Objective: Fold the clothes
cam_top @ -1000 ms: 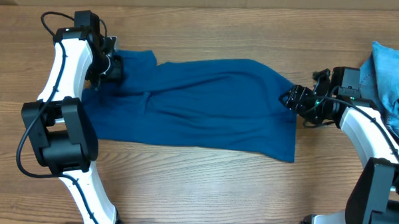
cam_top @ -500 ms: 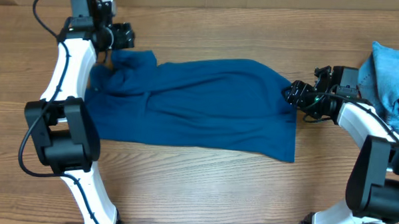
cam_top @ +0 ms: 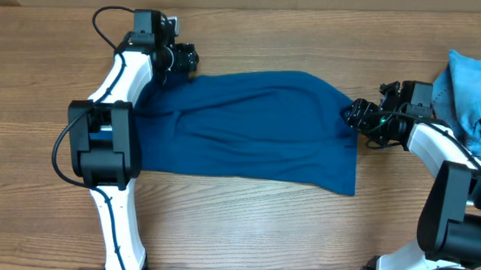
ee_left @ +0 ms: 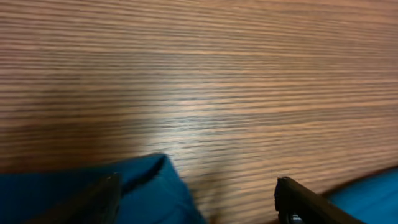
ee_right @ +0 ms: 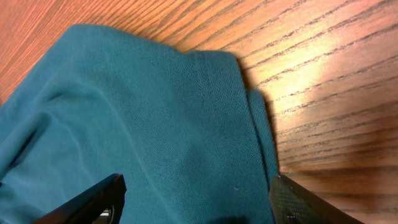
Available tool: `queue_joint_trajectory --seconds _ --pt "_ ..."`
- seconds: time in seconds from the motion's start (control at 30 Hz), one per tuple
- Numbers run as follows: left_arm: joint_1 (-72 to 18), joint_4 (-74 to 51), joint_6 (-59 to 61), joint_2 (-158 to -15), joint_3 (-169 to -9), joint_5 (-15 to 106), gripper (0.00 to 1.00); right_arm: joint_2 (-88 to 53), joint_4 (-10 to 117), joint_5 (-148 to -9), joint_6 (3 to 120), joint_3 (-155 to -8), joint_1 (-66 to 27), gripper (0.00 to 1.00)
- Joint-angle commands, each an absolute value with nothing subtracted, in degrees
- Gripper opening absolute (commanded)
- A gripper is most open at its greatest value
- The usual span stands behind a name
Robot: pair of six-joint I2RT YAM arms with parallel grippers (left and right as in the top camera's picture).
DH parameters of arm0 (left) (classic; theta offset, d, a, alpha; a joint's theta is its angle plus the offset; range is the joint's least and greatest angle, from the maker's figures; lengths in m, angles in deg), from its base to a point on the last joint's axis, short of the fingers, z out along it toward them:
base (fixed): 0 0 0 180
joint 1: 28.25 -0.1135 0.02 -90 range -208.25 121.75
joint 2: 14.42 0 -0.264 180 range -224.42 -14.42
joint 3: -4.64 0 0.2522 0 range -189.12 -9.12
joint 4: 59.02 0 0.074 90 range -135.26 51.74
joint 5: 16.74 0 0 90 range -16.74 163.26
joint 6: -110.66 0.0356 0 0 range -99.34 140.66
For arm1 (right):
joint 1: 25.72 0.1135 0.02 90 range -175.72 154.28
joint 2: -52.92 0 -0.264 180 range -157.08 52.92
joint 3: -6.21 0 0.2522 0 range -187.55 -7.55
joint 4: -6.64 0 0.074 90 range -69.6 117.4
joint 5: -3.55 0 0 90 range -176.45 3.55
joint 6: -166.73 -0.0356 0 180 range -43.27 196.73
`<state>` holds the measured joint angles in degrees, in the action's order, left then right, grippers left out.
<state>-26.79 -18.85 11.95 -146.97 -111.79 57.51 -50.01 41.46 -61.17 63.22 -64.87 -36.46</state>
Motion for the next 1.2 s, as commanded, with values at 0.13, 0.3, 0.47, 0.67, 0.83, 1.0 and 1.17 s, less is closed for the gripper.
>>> queue_joint_trajectory --seconds 0.13,0.3,0.47,0.67,0.83,1.0,1.17 --pt "-27.03 -16.46 8.76 -147.06 -112.47 61.23 0.77 -49.69 41.48 -60.69 63.04 -65.48 -36.51 0.78" --pt "-27.58 -15.44 8.82 -146.47 -112.49 61.82 0.82 -49.69 41.72 -60.69 63.02 -65.48 -36.51 0.77" --pt "-30.77 -15.52 8.82 -143.82 -113.06 61.16 0.85 -49.69 42.36 -60.67 63.02 -65.48 -36.51 0.77" --pt "-36.50 -14.12 8.82 -141.81 -113.49 55.00 0.87 -49.69 42.36 -60.67 63.02 -65.48 -36.51 0.77" --pt "-38.11 -13.93 8.84 -141.81 -113.47 53.95 0.88 -49.69 42.36 -60.67 63.00 -65.48 -36.51 0.78" --pt "-38.46 -16.35 8.71 -141.86 -113.47 55.52 0.92 -49.69 42.36 -60.67 63.02 -65.48 -36.51 0.78" --pt "-38.07 -16.09 8.56 -144.24 -113.47 55.85 0.91 -49.69 42.34 -60.69 63.02 -65.48 -36.51 0.77"
